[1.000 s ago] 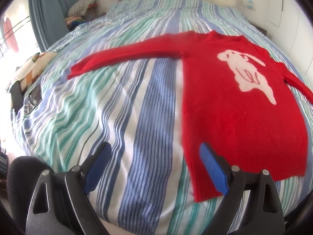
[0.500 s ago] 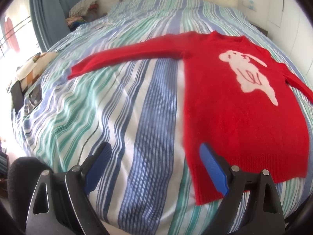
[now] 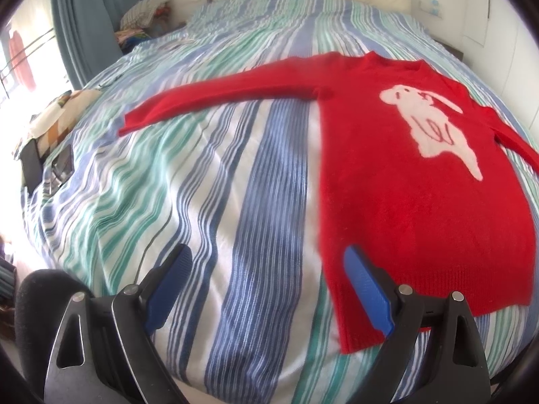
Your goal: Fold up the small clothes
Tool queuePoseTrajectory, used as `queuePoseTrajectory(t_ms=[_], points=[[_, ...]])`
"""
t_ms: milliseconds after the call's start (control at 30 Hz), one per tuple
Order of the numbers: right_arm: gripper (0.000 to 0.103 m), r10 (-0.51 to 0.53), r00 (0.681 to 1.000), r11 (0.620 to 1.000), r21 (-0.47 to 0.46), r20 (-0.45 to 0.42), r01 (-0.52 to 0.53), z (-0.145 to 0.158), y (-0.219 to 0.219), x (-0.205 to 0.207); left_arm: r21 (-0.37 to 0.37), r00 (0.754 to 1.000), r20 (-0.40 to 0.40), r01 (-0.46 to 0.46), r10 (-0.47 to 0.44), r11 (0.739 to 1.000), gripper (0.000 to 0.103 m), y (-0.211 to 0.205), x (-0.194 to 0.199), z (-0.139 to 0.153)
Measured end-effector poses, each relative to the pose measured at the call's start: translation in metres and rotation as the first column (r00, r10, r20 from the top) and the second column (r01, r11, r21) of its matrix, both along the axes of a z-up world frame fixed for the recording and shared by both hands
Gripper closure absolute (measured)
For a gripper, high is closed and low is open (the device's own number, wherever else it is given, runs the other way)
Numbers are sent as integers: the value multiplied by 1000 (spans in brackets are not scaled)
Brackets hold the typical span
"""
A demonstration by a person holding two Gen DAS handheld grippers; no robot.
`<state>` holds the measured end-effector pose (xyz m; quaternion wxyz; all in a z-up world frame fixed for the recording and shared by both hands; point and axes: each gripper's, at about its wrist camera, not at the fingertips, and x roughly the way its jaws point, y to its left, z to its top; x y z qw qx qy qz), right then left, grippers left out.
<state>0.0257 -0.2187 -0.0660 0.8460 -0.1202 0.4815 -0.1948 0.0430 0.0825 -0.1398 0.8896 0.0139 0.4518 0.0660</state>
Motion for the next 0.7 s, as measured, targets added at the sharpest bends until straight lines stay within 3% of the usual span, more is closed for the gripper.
queuePoseTrajectory(t_ms=[700], points=[[14, -1, 1000, 1000, 19, -17, 1, -7, 2, 3, 13, 1000, -12, 3, -3, 1000, 10, 0, 2, -5]])
